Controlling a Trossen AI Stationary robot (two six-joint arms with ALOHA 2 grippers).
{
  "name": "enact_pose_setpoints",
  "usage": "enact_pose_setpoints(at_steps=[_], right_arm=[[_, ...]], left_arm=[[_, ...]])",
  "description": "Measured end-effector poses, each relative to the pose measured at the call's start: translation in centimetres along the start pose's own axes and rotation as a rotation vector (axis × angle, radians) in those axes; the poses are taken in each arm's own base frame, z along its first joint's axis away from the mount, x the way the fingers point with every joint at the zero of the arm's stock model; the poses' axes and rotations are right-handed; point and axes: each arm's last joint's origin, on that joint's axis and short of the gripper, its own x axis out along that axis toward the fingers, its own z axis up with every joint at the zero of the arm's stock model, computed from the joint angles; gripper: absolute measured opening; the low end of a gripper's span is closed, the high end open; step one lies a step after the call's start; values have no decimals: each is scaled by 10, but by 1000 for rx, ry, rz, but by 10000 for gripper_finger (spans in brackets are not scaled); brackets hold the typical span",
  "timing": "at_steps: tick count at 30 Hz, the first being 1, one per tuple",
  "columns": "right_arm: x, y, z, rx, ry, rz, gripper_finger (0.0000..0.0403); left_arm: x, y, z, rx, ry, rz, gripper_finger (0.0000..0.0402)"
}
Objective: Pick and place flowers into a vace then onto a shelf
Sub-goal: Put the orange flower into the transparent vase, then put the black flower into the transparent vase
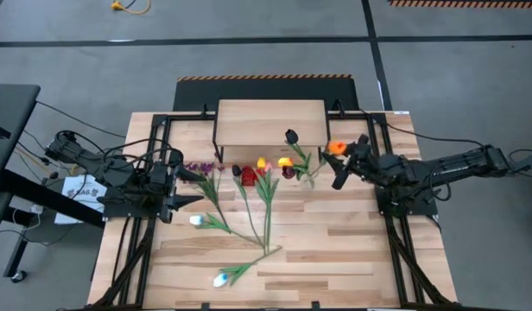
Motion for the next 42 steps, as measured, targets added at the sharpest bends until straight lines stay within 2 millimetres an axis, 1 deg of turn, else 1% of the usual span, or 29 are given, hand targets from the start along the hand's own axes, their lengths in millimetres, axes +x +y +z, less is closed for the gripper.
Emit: enact_pose_setpoints(at_steps=[5,12,18,23,27,36,42], right_arm=[[-1,-1,-7,2,70,14,199],[-1,0,-7,-21,115,57,200],[-6,-1,5,-68,222,39,207],[-12,-3,14,-93,330,73,210],[-17,-7,11,-95,447,55,210],[-27,-14,5,-116,626,61,208],[-36,-19,9,-102,738,49,201]], left_arm=[[0,0,0,0,0,0,222],[0,0,0,0,0,0,222],[0,0,0,0,0,0,222],[0,0,0,0,0,0,222],[0,0,0,0,0,0,222],[0,0,0,0,0,0,222],[0,0,0,0,1,-7,222]])
